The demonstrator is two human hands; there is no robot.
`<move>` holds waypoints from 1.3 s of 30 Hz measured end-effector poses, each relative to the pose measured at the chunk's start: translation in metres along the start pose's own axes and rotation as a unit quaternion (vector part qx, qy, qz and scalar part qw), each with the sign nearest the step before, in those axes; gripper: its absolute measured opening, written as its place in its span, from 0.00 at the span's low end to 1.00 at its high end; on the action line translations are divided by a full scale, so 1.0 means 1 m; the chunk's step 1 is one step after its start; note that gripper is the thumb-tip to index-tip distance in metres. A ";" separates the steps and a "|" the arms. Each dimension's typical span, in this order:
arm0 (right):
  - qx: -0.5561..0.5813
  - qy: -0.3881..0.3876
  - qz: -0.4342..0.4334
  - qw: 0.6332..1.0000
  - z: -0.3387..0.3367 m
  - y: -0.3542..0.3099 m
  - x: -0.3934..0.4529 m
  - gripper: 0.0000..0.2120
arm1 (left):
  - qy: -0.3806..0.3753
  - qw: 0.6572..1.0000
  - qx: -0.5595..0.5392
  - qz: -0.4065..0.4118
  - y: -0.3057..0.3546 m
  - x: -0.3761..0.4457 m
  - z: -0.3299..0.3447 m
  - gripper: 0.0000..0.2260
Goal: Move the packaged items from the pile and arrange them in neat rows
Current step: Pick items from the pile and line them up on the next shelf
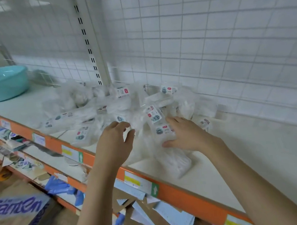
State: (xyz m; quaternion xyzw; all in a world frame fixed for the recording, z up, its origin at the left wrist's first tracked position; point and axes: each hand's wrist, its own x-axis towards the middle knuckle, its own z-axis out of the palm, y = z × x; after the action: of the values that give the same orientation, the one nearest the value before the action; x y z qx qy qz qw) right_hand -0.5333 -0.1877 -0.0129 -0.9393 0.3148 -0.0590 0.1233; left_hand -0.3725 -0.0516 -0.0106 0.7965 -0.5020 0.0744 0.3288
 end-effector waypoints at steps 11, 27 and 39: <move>0.014 0.210 0.097 0.973 -0.028 0.018 -0.010 0.37 | -0.126 0.982 0.031 0.138 0.013 0.101 0.023 0.21; 0.018 0.301 0.252 0.920 0.008 -0.006 -0.038 0.36 | -0.181 0.941 0.083 0.274 0.008 0.105 0.065 0.40; 0.023 0.332 0.285 0.899 -0.006 0.042 -0.150 0.33 | -0.212 0.936 -0.103 0.261 0.113 0.034 0.074 0.39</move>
State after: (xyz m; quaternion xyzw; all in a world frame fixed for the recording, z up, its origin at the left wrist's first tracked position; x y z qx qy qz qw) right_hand -0.6779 -0.1305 -0.0231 -0.7319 0.5907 -0.3369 0.0448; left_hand -0.4678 -0.1533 -0.0015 0.5967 -0.7550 -0.0656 0.2641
